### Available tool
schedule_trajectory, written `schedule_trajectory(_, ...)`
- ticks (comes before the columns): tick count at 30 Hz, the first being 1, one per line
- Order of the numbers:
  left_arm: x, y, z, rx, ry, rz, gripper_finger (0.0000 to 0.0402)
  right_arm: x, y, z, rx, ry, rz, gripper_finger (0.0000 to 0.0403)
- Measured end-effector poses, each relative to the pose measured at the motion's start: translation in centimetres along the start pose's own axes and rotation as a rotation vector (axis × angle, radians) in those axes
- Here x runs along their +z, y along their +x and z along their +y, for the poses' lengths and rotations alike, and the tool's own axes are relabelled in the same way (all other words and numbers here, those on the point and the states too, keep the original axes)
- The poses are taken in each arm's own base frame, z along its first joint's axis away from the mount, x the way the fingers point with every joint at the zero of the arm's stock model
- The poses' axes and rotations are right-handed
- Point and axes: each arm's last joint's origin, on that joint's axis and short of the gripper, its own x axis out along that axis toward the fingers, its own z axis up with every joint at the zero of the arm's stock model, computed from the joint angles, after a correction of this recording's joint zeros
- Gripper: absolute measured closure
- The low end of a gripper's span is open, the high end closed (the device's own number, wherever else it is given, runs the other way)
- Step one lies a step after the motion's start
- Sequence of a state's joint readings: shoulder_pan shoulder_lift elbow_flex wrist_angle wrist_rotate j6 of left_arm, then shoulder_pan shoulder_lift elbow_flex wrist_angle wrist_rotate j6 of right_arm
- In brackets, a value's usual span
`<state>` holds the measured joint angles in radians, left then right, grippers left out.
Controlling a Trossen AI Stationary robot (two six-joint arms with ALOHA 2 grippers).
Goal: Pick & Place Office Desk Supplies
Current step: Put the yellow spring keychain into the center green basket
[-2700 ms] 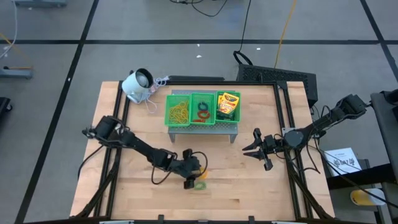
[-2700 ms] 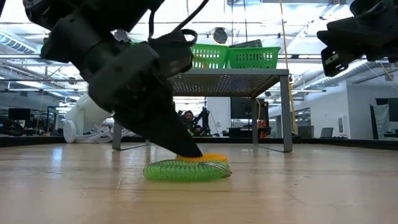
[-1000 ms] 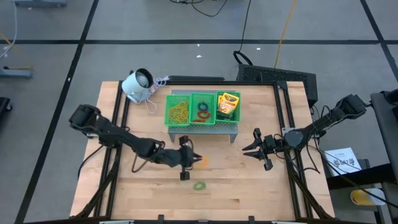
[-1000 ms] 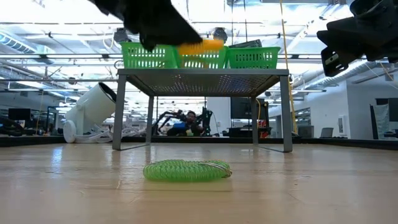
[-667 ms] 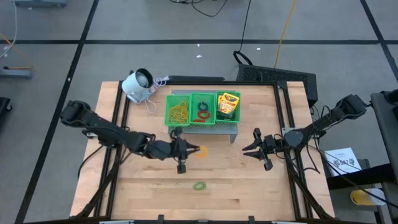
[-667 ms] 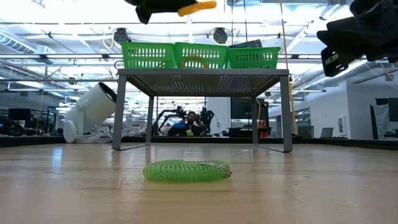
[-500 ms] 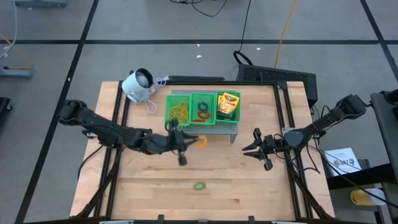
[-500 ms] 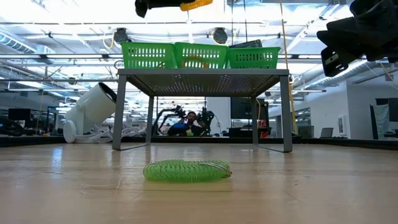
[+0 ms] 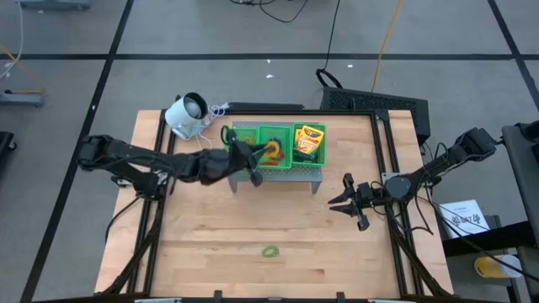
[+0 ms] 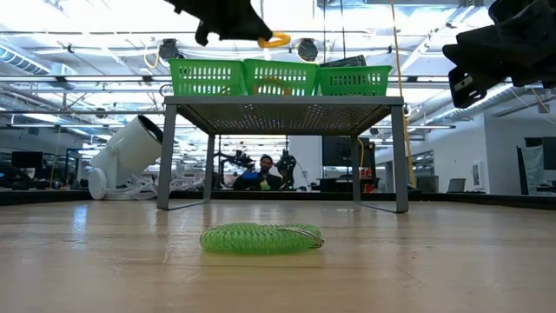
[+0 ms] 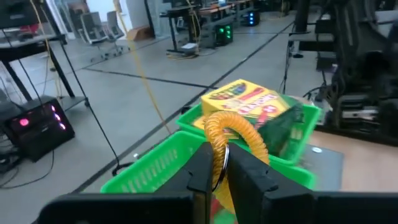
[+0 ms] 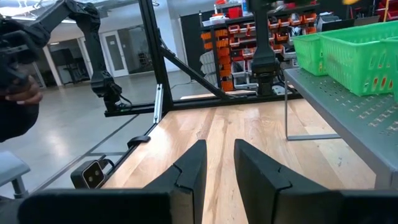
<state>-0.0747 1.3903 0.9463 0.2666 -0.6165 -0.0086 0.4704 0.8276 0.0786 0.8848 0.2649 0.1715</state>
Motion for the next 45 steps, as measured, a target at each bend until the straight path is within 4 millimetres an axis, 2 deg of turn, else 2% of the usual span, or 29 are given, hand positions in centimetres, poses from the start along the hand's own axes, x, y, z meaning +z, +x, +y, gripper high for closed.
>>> schedule_trajectory(7,-0.1,1.7,2.7,0.014,-0.152,0.01,0.0358,0.0,0.0,0.0,0.0,0.0,0.0,0.0332)
schedule_trajectory(12,-0.1,2.2,3.8,0.046,-0.183,0.011,0.0358,0.0,0.0,0.0,0.0,0.0,-0.001,0.0332)
schedule_trajectory(23,-0.1,2.3,3.9,0.049,-0.232,0.01,0.0357,0.0,0.0,0.0,0.0,0.0,-0.001,0.0332)
schedule_trajectory(30,-0.5,2.7,3.5,-0.01,-0.28,0.02,0.0357,0.0,0.0,0.0,0.0,0.0,0.0,0.0332)
schedule_trajectory(41,-0.9,3.2,3.2,-0.022,-0.223,0.023,0.0357,0.0,0.0,0.0,0.0,0.01,-0.001,0.0332)
schedule_trajectory(45,-0.8,3.1,3.1,-0.031,-0.237,0.017,0.0339,0.0,0.0,0.0,0.0,0.001,0.0,0.0332)
